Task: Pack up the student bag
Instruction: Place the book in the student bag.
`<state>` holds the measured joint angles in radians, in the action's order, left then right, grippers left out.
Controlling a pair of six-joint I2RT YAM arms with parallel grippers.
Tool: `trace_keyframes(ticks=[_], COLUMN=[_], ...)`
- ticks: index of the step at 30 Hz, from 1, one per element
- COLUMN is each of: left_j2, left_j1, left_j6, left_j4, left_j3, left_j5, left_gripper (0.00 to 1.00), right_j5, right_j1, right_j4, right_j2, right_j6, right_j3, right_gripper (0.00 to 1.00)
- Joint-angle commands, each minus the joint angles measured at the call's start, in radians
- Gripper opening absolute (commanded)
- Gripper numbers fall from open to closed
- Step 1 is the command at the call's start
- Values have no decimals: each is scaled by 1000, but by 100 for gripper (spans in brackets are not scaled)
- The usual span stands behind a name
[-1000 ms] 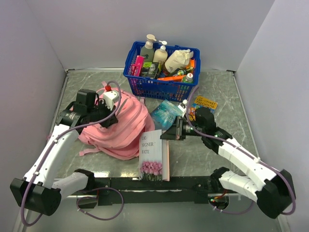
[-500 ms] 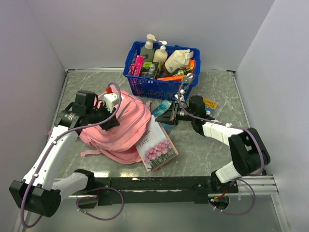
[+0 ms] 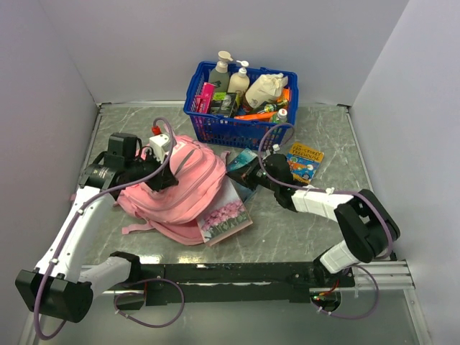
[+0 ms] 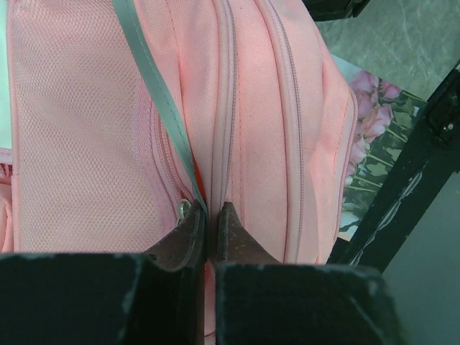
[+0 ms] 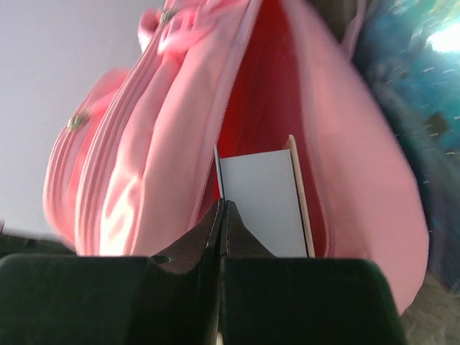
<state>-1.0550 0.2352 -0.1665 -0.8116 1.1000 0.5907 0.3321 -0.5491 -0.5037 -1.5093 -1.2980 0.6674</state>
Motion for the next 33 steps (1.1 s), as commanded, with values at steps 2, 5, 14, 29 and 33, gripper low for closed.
trace_keyframes(ticks=[2, 5, 14, 29, 33], left_j2=[30, 18, 27, 15, 13], left_j1=[-16, -28, -48, -66, -69], left_j6=[57, 79, 85, 84, 76], left_j4=[164, 170, 189, 189, 177], left_j3=[72, 77, 54, 83, 103], left_j5=[155, 184, 187, 182, 190], left_gripper=[1, 1, 1, 1, 1], right_j5=[-425, -475, -200, -64, -12], right_j1=[-86, -118, -89, 3, 0], right_j4=[128, 194, 183, 554, 606], right_j2=[87, 46, 30, 503, 564], right_j6=[-57, -31, 166, 463, 489], right_j3=[40, 150, 167, -100, -159], right_gripper=[0, 0, 100, 79, 72])
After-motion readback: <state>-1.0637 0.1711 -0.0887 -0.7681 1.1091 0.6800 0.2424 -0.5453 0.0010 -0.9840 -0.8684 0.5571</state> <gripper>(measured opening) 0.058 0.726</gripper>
